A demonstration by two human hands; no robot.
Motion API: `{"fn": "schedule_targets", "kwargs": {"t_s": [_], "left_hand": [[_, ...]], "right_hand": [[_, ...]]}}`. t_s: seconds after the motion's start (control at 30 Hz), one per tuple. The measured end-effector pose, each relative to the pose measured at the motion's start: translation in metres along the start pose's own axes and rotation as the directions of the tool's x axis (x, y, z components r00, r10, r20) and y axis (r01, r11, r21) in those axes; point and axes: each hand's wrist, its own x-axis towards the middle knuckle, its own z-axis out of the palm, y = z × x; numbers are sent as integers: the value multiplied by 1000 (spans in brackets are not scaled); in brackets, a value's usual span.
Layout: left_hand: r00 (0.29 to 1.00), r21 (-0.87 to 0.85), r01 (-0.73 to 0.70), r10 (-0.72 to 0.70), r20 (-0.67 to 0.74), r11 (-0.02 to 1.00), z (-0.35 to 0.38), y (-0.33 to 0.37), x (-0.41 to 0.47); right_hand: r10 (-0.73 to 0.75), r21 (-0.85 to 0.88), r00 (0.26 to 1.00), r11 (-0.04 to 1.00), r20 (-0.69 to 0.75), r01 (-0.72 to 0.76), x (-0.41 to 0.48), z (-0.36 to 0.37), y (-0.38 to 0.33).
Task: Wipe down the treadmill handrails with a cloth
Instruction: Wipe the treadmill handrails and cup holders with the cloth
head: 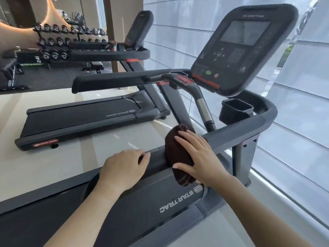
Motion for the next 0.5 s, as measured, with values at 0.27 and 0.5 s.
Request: {"fn": "schedule_targets", "kwargs": {"t_s": [0.27,0.5], "left_hand": [[994,33,80,-82,66,996,-3,6,-3],[992,32,112,-114,56,993,2,19,9]], "right_hand": [[223,-193,968,961,110,-200,17,-6,-27],[397,-214,917,894,-31,-394,42,7,-38]]}}
